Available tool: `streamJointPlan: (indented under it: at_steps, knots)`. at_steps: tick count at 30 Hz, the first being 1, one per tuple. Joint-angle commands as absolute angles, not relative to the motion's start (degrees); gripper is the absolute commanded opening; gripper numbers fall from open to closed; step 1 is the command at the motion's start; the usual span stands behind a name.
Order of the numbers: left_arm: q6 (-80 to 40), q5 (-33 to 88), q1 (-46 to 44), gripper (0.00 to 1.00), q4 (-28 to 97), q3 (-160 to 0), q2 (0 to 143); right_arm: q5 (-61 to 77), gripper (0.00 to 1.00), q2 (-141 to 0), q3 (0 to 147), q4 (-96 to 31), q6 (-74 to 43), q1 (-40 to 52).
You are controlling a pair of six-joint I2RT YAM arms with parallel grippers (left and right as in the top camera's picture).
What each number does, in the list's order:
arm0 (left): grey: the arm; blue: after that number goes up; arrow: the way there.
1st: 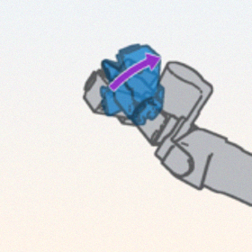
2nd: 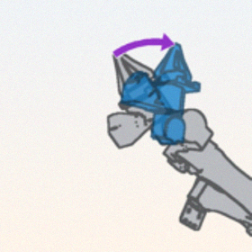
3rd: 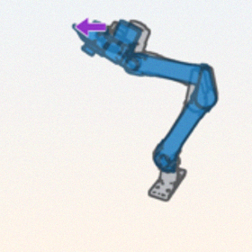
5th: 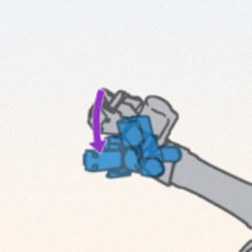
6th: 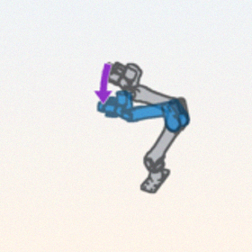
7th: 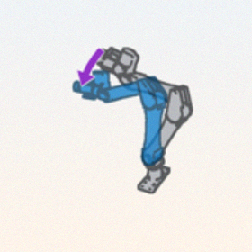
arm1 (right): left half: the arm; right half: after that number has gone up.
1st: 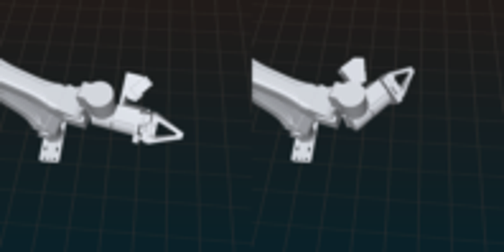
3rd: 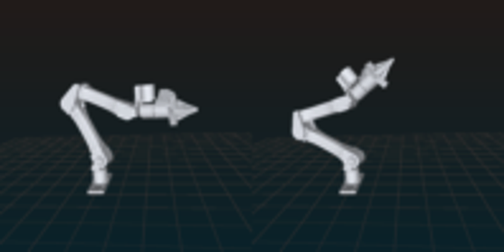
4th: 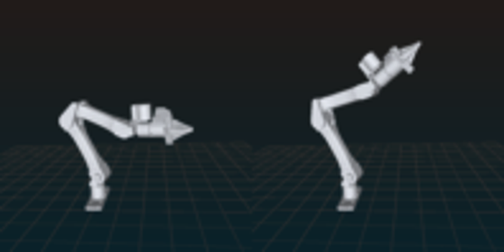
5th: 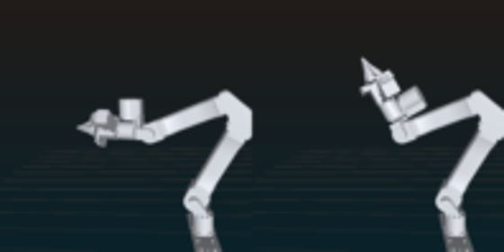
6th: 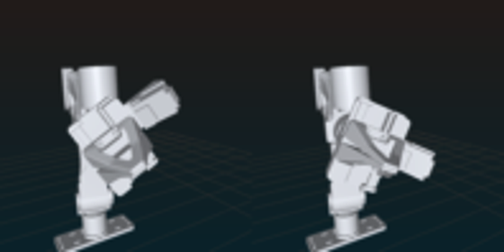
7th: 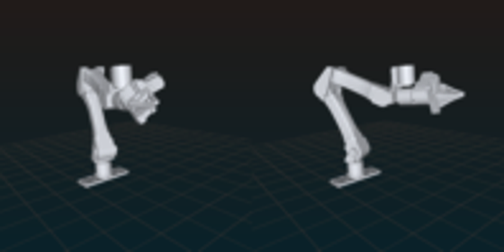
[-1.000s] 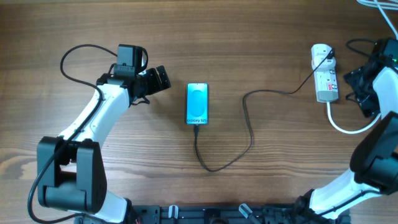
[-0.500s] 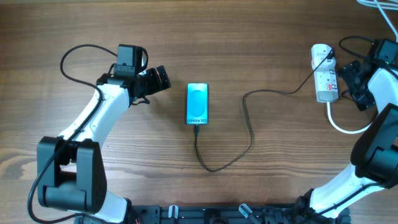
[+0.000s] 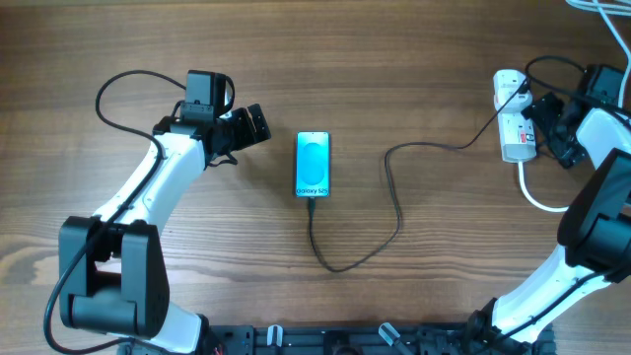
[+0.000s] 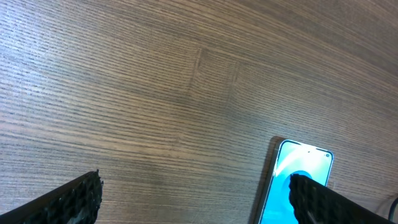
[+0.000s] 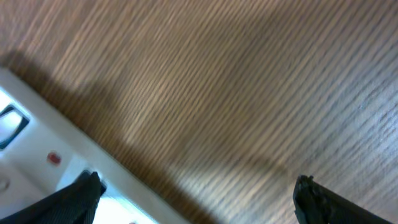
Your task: Plug charger to phone and switch on socket
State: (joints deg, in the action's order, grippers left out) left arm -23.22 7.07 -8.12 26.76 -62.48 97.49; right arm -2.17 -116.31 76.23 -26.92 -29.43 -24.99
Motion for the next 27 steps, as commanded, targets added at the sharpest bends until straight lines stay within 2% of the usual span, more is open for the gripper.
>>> streamJointPlan:
  at_steps: [1, 10, 16, 27]
  knots:
    - [-22.96, 6.31, -8.03, 1.00, 26.74, -62.63, 97.08, -1.78, 1.00, -120.20, 75.70, -25.67, -28.67, -24.71]
    - [-22.96, 6.31, -8.03, 1.00, 26.74, -62.63, 97.08, -1.10, 1.00, -121.60, 75.75, -24.91, -28.60, -24.73]
    - [-22.96, 6.33, -8.03, 1.00, 26.74, -62.63, 97.08, -1.32, 1.00, -114.83, 75.75, -26.37, -28.45, -24.84]
    - [-22.96, 6.31, -8.03, 1.00, 26.74, -62.63, 97.08, -1.15, 1.00, -114.89, 75.72, -26.24, -28.64, -24.77]
